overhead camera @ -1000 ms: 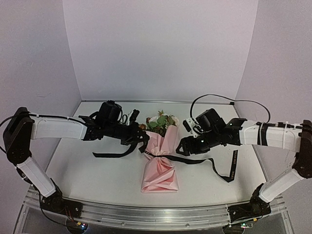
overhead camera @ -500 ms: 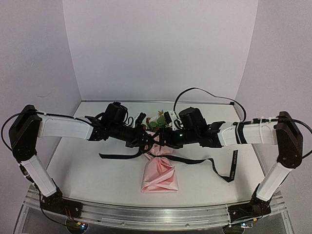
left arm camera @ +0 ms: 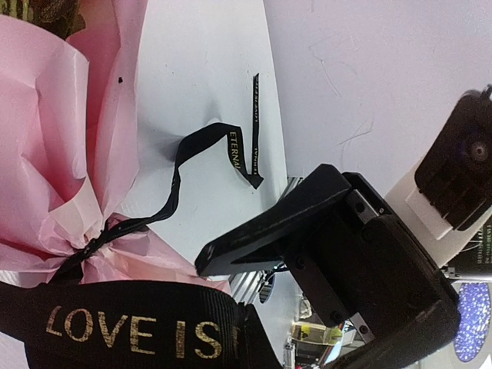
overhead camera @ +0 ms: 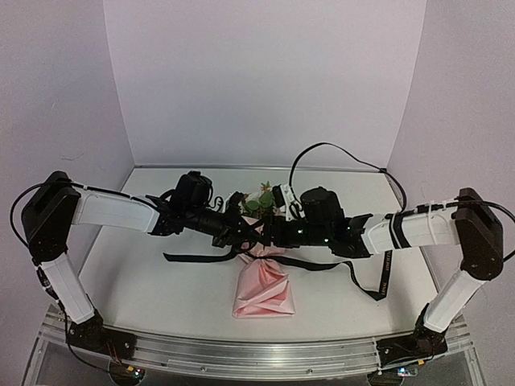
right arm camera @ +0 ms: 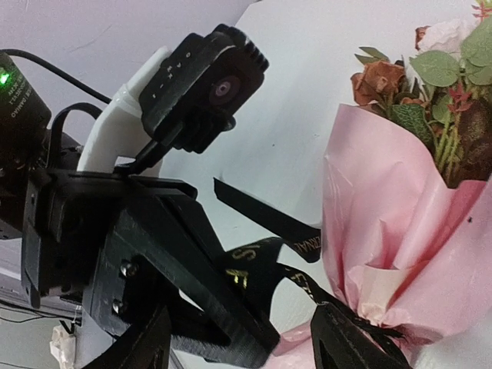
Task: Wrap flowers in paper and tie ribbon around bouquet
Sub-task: Cross the half-tied ribbon over the folded bouquet.
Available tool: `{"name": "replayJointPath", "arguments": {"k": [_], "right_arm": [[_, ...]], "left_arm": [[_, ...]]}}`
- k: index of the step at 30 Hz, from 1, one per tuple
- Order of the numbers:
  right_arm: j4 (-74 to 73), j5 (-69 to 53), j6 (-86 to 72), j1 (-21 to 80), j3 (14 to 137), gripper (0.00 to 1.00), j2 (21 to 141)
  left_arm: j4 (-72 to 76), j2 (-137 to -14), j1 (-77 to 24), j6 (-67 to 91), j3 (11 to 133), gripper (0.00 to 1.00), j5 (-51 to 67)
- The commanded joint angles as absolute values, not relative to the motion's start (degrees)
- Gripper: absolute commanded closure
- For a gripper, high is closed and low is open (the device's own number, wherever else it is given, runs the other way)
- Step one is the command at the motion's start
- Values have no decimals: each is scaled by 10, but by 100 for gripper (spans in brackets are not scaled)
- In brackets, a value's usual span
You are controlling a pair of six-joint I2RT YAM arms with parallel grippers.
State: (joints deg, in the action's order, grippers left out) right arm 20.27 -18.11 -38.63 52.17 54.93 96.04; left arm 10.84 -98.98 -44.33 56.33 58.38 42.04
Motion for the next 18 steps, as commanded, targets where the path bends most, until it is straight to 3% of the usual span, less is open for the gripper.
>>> {"name": "replayJointPath", "arguments": {"k": [1,8,18], "right_arm": [[237,-163,-360,528,508,35,921],[269,-164,-360,528,480,32,904],[268,-173,-341,531,514,44,937]], "left_arm": [[199,-995,-432,614,588,100,454],[230,-1012,-428,653,583,100,470],[235,-1025,-428,671,590,100,482]]}}
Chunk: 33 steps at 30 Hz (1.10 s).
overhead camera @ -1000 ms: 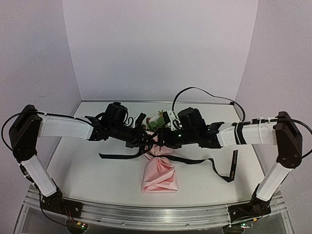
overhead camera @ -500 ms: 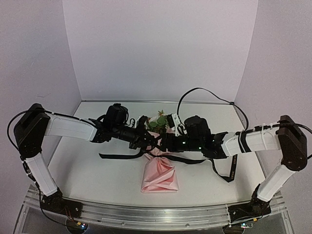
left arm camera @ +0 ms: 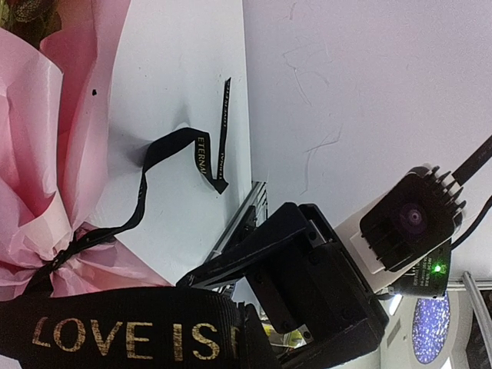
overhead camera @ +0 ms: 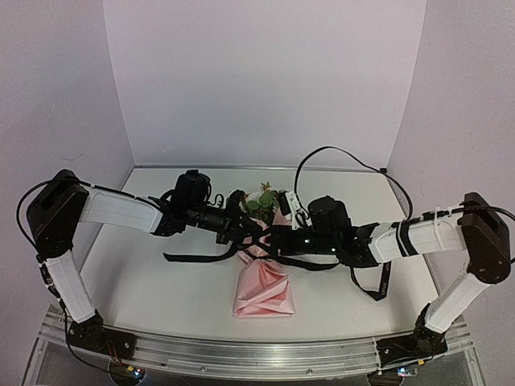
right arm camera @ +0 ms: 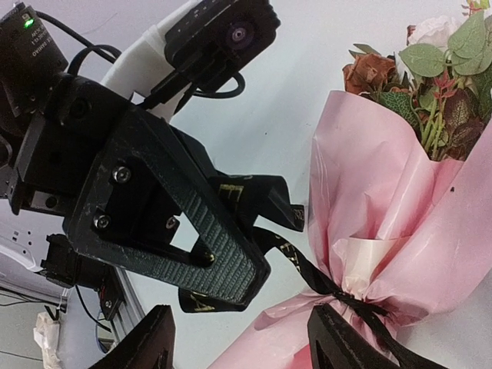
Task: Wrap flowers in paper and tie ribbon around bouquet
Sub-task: Cross the half-tied ribbon over the folded bouquet.
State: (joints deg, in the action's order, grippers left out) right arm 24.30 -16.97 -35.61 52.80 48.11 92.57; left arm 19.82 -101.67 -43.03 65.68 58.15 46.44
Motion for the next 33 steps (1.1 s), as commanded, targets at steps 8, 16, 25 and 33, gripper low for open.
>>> {"name": "replayJointPath", "arguments": {"k": [8,16,25,33], "right_arm": [[267,-173,-349,535,535,49,964],[246,-167,-354,536,532,66,961],[156,-172,-333,538,549,100,945],[119,-156,-330,542,544,100,923]], "left_arm": [[248,-1028,-425,681,584,100,486],[257,-1026,-423,685,574,100,487],[268,-1025,-421,683,571,100,491],[234,-1007,-421,646,566,83,486]]}}
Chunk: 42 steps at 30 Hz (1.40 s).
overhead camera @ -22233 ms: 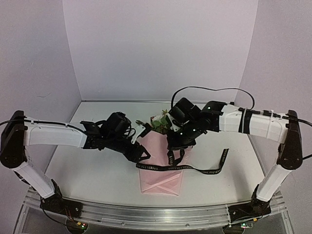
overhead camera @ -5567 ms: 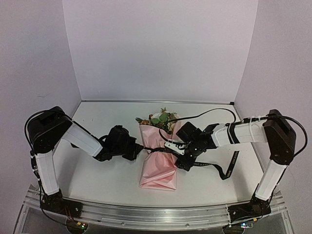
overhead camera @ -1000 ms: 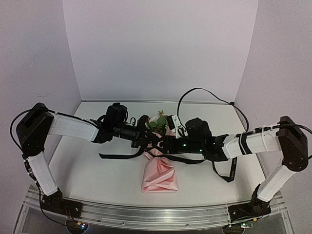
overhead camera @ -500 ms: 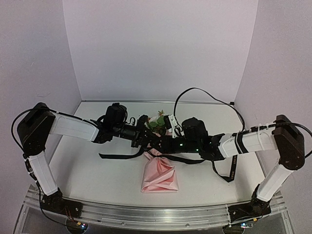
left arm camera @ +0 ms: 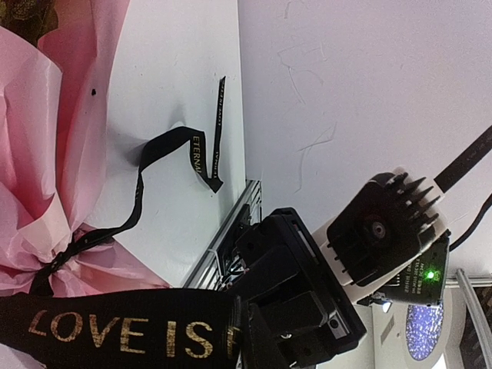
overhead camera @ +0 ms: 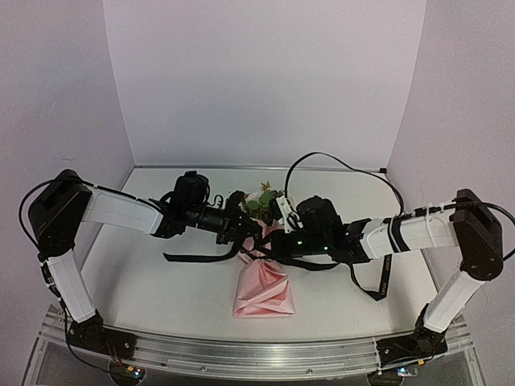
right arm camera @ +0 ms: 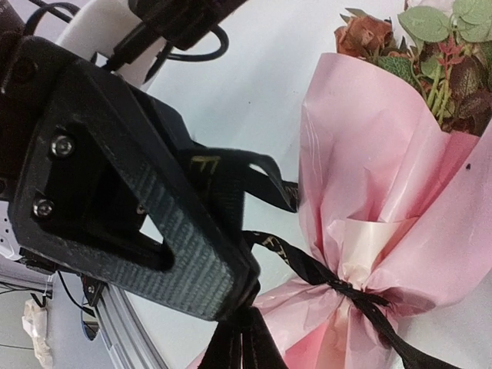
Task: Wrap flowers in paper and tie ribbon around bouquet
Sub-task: Cross the half-tied ribbon over the folded bouquet.
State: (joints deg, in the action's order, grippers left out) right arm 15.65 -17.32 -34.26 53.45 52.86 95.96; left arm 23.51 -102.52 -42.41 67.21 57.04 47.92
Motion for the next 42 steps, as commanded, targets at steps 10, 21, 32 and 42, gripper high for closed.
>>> {"name": "replayJointPath", "arguments": {"k": [10,21,32,42], "right_arm": [[-48,-142,-284,568,549,100,874],[-224,-156,-194,597,589,100,857],[-259,-102,-165,599,577,100,844],[-260,-34,-173,598,574,100,819]], "left_arm": [[111,-915,-420,519,543,59,469],[-89,-986,-422,352,659,63,342],[-86,-1048,-468,330,694,73,335],[-87,-1069,-502,312,705,76,313]]}}
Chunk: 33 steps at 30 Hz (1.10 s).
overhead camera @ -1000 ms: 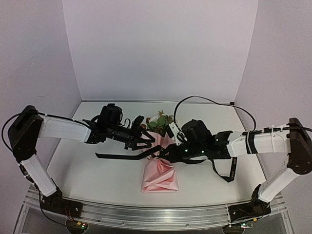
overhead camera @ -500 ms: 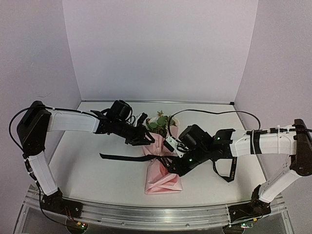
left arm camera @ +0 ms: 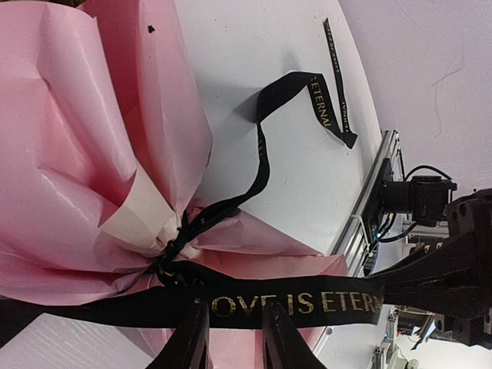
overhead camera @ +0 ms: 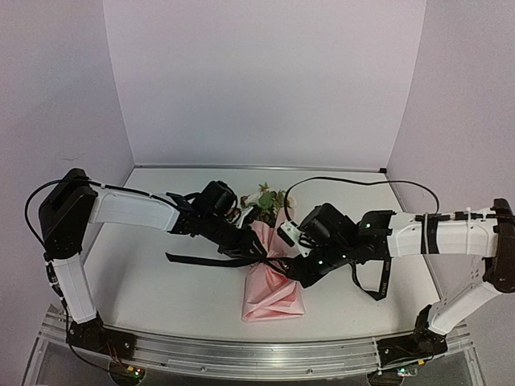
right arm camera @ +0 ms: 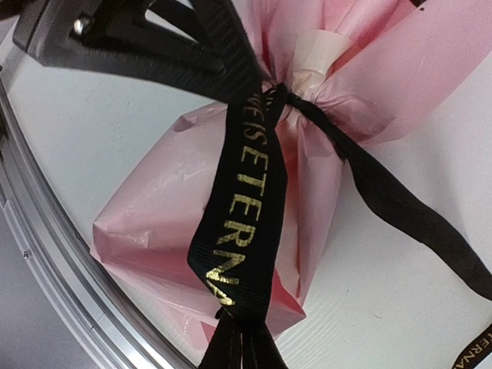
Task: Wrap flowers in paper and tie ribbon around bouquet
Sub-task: Cross the half-tied ribbon over the folded bouquet.
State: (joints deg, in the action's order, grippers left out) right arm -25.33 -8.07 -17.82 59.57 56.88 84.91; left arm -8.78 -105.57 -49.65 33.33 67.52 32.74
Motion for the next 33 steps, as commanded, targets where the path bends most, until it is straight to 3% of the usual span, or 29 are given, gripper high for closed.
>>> {"name": "replayJointPath", "arguments": {"k": [1,16,26,33], "right_arm": [[-261,-30,-173,597,572,100,818],[-237,17,-190,595,500,99,827],[-268,61,-206,593,477,44,749],[-384,179,-247,546,438,25,678]], "left_arm": [[-87,-1072,-504,312,705,76,313],[-112,-1101,-521,284,732,84,287],[-118,-1097,-521,273,740,85,284],[-115,-1089,-521,266,740,84,294]]}}
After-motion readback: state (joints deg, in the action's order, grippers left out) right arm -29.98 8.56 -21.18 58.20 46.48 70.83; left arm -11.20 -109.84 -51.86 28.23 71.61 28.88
